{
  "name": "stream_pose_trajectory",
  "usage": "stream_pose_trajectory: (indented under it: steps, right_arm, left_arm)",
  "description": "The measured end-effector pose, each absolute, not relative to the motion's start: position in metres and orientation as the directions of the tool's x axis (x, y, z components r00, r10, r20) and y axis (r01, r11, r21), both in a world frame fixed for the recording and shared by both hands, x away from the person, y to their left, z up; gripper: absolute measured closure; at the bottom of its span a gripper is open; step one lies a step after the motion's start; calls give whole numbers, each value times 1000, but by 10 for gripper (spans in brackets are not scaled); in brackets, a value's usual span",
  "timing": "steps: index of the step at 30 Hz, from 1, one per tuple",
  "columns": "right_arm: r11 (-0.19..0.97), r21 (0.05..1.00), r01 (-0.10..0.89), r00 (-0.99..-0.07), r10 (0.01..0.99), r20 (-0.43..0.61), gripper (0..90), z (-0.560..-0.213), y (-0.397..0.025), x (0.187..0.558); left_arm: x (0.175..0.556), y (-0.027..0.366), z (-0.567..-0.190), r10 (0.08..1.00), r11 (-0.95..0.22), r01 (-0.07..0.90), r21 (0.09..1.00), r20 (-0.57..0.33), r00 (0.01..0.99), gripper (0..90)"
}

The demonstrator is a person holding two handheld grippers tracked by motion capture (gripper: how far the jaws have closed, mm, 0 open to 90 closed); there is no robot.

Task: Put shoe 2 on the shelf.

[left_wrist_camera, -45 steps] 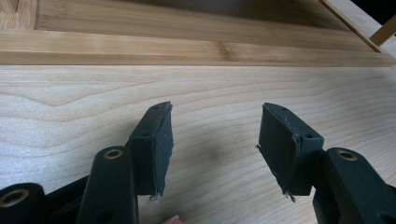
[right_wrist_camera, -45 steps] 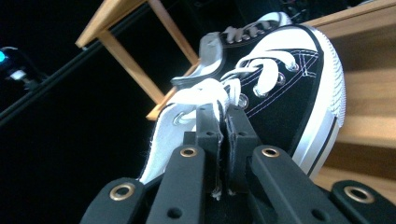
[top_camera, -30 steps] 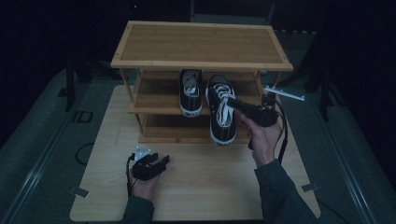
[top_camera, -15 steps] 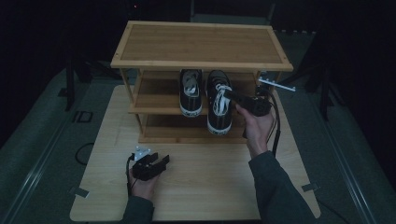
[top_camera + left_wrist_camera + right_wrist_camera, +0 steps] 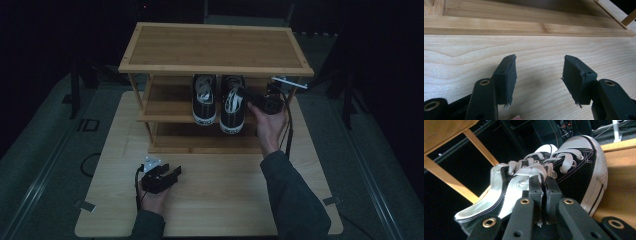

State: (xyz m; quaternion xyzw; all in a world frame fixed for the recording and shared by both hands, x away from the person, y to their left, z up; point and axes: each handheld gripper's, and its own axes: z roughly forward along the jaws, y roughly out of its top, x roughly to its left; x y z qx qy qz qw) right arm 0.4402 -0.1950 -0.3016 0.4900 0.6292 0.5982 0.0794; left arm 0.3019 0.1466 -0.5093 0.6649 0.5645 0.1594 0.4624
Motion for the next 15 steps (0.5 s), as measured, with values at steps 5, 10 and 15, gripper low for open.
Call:
stream_pose_trajectory:
  steps: [5, 10, 15]
  right_arm:
    - [-214, 811, 544, -482, 711, 512, 863, -302, -192, 446]
    - [-195, 829, 524, -509, 709, 489, 863, -302, -188, 451]
    - [-205, 829, 521, -502, 712, 491, 863, -302, -189, 454]
  left_arm:
    - [302, 147, -509, 898, 66, 604, 795, -311, 311, 451]
    - [302, 147, -509, 898, 67, 604, 794, -312, 311, 451]
    - [302, 147, -509, 898, 66, 603, 795, -311, 312, 451]
